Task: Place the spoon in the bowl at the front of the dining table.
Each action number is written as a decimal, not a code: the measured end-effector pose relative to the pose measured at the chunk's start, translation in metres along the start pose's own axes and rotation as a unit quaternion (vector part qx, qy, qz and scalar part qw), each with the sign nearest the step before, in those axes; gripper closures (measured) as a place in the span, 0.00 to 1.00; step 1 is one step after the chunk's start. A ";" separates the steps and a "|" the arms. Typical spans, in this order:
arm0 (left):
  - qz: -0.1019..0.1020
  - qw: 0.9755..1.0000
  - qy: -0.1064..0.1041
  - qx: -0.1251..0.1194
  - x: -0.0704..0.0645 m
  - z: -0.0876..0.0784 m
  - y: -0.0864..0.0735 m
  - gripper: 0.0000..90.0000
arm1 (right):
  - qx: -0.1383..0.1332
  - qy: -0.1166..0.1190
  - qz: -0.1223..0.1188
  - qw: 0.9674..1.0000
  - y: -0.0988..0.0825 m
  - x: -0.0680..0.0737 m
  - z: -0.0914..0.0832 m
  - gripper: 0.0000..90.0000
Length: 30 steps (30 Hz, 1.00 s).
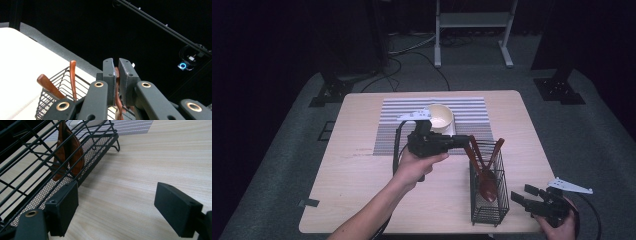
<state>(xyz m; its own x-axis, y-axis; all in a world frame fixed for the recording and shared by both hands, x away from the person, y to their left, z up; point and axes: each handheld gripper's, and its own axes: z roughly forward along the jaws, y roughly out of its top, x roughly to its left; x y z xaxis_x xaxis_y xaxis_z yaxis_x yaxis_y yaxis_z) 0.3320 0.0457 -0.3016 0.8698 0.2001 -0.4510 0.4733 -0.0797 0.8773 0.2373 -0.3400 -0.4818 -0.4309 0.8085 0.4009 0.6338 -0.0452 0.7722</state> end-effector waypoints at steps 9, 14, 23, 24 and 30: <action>-0.015 1.000 0.002 -0.019 0.003 -0.015 0.004 0.94 | 0.001 -0.002 0.000 1.000 0.000 0.000 0.000 0.20; -0.019 0.999 0.001 -0.027 0.005 -0.022 0.006 0.94 | 0.002 -0.002 0.001 1.000 0.000 0.000 0.000 0.20; -0.024 0.999 0.005 -0.044 0.006 -0.038 0.009 0.94 | 0.003 -0.003 0.001 1.000 0.000 0.000 0.001 0.20; -0.024 0.999 0.006 -0.046 0.006 -0.040 0.010 0.94 | 0.003 -0.004 0.001 1.000 0.000 0.000 0.001 0.20; -0.027 0.998 0.015 -0.053 0.008 -0.051 0.011 0.94 | 0.002 -0.004 0.002 1.000 0.000 0.000 0.000 0.20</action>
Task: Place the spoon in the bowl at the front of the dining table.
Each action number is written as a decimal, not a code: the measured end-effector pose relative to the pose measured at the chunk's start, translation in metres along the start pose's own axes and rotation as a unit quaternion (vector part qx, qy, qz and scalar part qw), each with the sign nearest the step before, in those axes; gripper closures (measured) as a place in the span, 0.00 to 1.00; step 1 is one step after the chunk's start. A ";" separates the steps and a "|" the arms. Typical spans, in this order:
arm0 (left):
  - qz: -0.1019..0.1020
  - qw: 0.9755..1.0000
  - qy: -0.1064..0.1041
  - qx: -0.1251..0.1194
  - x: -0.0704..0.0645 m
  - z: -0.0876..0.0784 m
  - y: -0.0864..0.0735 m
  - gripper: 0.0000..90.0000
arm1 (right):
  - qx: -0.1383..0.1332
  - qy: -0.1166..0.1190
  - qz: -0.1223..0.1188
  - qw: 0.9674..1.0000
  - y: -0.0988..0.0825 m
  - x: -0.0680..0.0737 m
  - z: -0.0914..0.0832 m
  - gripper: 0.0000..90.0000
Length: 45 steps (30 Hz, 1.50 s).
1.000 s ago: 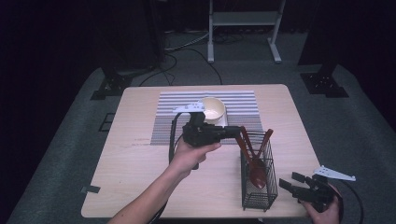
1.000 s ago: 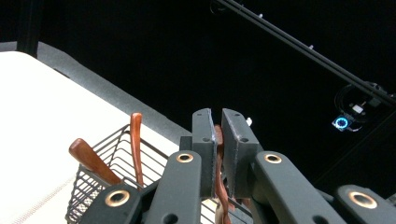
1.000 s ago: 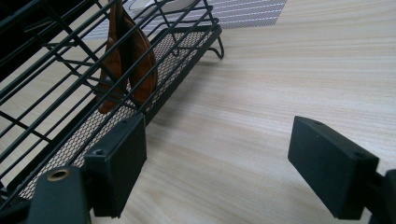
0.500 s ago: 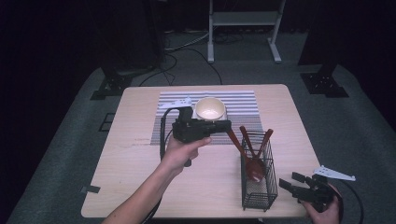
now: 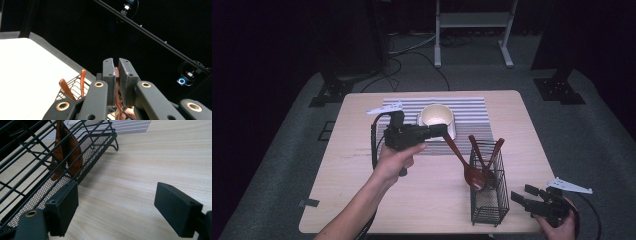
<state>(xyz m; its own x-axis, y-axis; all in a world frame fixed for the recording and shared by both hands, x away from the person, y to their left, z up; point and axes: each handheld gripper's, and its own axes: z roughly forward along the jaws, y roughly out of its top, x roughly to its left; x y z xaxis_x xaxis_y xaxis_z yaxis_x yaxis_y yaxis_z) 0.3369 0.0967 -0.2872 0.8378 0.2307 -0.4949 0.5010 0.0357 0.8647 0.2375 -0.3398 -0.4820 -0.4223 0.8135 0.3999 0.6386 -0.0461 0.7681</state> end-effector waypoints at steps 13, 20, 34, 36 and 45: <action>-0.007 1.000 0.009 -0.006 0.006 -0.011 0.001 0.94 | 0.000 -0.002 -0.001 1.000 0.000 0.000 -0.001 0.20; -0.012 1.000 0.017 -0.012 0.013 -0.019 0.003 0.94 | 0.000 -0.002 -0.001 1.000 0.000 0.000 -0.001 0.20; -0.030 0.998 0.044 -0.022 0.037 -0.033 0.003 0.94 | 0.000 -0.002 0.000 1.000 0.000 0.000 0.000 0.20; -0.036 0.998 0.048 -0.024 0.040 -0.034 0.002 0.94 | 0.000 -0.002 0.000 1.000 0.000 0.000 0.000 0.20; -0.046 0.996 0.069 -0.031 0.055 -0.044 -0.001 0.94 | 0.001 -0.002 0.001 1.000 0.000 0.000 0.000 0.20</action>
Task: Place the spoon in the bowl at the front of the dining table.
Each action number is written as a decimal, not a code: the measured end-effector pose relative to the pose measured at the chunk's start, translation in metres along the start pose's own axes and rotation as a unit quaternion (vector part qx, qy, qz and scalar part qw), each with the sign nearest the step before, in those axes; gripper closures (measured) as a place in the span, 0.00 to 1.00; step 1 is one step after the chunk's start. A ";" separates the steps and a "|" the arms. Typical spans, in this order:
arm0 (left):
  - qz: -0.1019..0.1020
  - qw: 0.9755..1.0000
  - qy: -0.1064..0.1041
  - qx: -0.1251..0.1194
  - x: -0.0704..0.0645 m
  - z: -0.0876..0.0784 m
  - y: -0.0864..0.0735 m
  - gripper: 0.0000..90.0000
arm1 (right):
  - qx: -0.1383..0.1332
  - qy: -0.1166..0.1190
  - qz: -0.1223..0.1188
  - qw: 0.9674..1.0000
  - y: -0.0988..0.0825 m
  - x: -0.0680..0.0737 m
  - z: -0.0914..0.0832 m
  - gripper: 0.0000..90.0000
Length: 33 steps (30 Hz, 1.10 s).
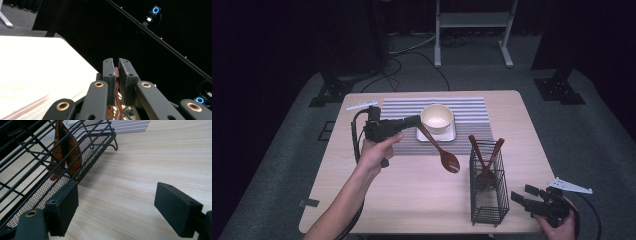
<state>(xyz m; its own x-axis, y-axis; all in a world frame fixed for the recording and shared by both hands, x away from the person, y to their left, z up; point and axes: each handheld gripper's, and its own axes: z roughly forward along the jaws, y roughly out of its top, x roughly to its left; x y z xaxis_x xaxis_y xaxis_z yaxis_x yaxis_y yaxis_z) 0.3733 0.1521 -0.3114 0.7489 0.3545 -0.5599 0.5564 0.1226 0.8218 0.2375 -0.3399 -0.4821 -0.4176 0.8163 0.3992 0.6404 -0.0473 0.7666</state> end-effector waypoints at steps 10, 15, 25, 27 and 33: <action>-0.006 1.000 0.008 -0.008 0.010 -0.002 0.002 0.94 | -0.001 0.000 0.000 1.000 0.000 0.000 -0.001 0.20; -0.010 1.000 0.018 -0.011 0.019 -0.003 0.004 0.94 | -0.001 0.000 -0.001 1.000 0.000 0.000 0.000 0.20; -0.020 0.999 0.036 -0.017 0.034 -0.001 0.007 0.94 | -0.001 0.000 0.000 1.000 0.000 0.000 -0.001 0.20; -0.023 0.999 0.039 -0.019 0.037 0.000 0.008 0.94 | -0.001 0.000 0.000 1.000 0.000 0.000 -0.001 0.20; -0.030 0.998 0.048 -0.025 0.047 0.001 0.010 0.94 | -0.001 0.001 0.002 1.000 0.000 -0.001 -0.001 0.20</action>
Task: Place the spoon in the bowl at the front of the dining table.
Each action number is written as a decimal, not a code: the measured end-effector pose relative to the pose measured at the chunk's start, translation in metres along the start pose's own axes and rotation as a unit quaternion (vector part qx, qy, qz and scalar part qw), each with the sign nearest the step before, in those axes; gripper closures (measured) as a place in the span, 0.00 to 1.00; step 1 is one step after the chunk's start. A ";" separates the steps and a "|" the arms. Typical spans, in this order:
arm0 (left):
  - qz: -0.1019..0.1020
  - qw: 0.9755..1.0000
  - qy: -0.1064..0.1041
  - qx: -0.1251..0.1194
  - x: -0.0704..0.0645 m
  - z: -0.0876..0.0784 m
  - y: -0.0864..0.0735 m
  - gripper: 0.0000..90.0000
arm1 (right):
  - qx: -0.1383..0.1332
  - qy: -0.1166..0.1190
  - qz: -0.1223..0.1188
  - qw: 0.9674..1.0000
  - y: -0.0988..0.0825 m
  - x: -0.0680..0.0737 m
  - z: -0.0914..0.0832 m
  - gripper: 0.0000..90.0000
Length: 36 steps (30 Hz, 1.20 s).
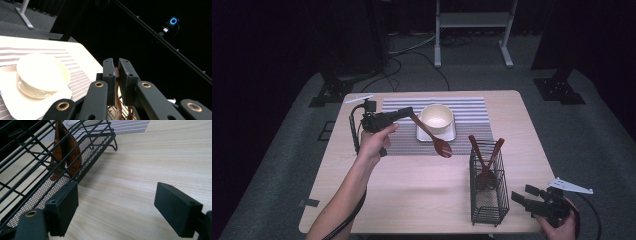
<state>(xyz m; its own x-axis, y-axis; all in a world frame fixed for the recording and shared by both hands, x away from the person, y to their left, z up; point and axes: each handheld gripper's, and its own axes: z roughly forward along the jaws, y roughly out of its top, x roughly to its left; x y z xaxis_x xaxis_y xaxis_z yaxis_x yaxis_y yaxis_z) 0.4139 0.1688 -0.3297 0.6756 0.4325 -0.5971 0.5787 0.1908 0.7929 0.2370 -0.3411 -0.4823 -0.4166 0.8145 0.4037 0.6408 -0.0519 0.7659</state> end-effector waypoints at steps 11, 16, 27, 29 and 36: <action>-0.010 1.000 0.012 -0.007 0.014 0.000 0.005 0.94 | -0.001 0.001 0.001 1.000 0.000 -0.001 0.000 0.20; -0.013 1.000 0.019 -0.012 0.020 -0.001 0.007 0.94 | -0.001 0.001 0.002 1.000 -0.001 -0.002 0.000 0.20; -0.020 0.999 0.030 -0.017 0.031 0.000 0.011 0.94 | -0.001 0.001 0.003 1.000 -0.001 -0.002 0.000 0.20; -0.020 0.999 0.033 -0.016 0.033 0.001 0.012 0.94 | -0.001 0.001 0.004 1.000 -0.001 -0.002 0.000 0.20; -0.025 0.999 0.039 -0.021 0.039 0.004 0.012 0.94 | -0.001 0.002 0.004 1.000 -0.001 -0.003 0.000 0.20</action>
<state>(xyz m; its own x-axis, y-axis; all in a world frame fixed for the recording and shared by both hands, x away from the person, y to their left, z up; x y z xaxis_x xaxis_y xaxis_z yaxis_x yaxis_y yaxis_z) 0.4489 0.1846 -0.3442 0.6069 0.4888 -0.6267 0.5910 0.2496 0.7671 0.2373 -0.3432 -0.4839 -0.4140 0.8120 0.4114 0.6431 -0.0589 0.7635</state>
